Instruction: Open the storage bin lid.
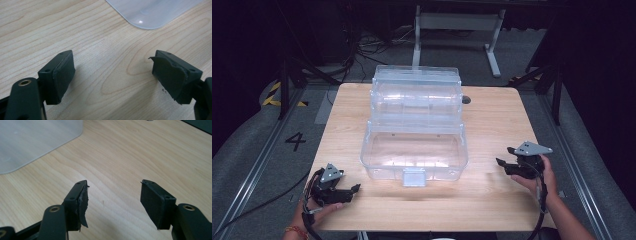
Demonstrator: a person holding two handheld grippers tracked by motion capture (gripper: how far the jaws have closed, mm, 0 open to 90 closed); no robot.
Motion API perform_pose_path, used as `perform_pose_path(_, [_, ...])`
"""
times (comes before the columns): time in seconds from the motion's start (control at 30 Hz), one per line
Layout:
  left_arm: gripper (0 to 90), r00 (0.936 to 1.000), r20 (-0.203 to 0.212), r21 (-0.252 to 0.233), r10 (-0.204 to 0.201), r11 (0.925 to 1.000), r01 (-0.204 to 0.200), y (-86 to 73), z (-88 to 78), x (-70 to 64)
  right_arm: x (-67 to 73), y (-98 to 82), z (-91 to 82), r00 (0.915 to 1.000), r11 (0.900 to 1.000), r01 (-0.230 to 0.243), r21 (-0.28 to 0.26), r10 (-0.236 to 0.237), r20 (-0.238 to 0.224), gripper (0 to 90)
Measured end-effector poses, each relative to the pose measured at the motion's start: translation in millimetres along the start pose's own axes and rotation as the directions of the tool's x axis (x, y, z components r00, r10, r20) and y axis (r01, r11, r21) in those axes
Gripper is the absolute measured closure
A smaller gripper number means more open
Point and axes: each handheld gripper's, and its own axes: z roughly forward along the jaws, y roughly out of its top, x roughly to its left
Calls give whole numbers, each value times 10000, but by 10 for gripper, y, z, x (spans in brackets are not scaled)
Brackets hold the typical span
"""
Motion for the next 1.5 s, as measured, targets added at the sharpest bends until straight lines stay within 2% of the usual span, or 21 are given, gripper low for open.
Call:
perform_pose_path(0.1, [183, 10000, -14, 1, 33, 10000, -33, 4, 4, 5, -19, -76, -33, 9991, 9992, -347, 208, 351, -218, 374])
perform_pose_path(0.13, [182, 10000, -9, 7, 36, 10000, -36, 5, 4, 5, -20, -95, -42, 9990, 9988, -437, 203, 438, -38, 370])
perform_pose_path(0.2, [181, 10000, -8, 7, 37, 10000, -37, 5, 5, 6, -17, -115, -50, 9991, 9989, -410, 212, 408, 122, 368])
perform_pose_path(0.37, [181, 10000, -4, 19, 40, 10000, -40, 6, 4, 6, 24, -213, -53, 9996, 9987, -273, 438, 278, -98, 348])
perform_pose_path(0.5, [176, 10000, 20, 31, 52, 10000, -52, 10, 9, 10, 78, -323, -79, 9991, 9988, -298, 379, 309, -305, 335])
perform_pose_path(0.63, [171, 10000, 21, 55, 53, 10000, -53, 14, 12, 10, 114, -415, -111, 9993, 9985, -363, 417, 362, 17, 319])
perform_pose_path(0.67, [169, 10000, 68, 73, 46, 10000, -46, 17, 15, 10, 120, -484, -146, 9975, 9967, -694, 413, 689, 120, 305])
perform_pose_path(0.83, [161, 9999, 131, 86, 87, 9999, -88, 26, 24, 16, 128, -601, -163, 9945, 9932, -1033, 530, 1021, 235, 256])
perform_pose_path(0.97, [158, 9998, 127, 86, 142, 9999, -143, 32, 29, 24, 114, -637, -161, 9931, 9926, -1173, 303, 1170, 124, 248])
perform_pose_path(1.0, [158, 9998, 155, 83, 123, 9999, -124, 33, 30, 22, 94, -654, -164, 9909, 9905, -1343, 282, 1343, 15, 234])
perform_pose_path(1.13, [157, 9999, 116, 71, 102, 9999, -103, 33, 31, 18, 86, -654, -160, 9899, 9896, -1401, 341, 1407, -159, 232])
perform_pose_path(1.27, [156, 9999, 46, 117, 119, 9999, -120, 36, 31, 14, 38, -653, -140, 9830, 9833, -1752, 498, 1775, -472, 219])
perform_pose_path(1.5, [156, 10000, 35, 115, 27, 9999, -27, 33, 28, 7, 31, -646, -127, 9840, 9845, -1675, 528, 1702, -518, 208])
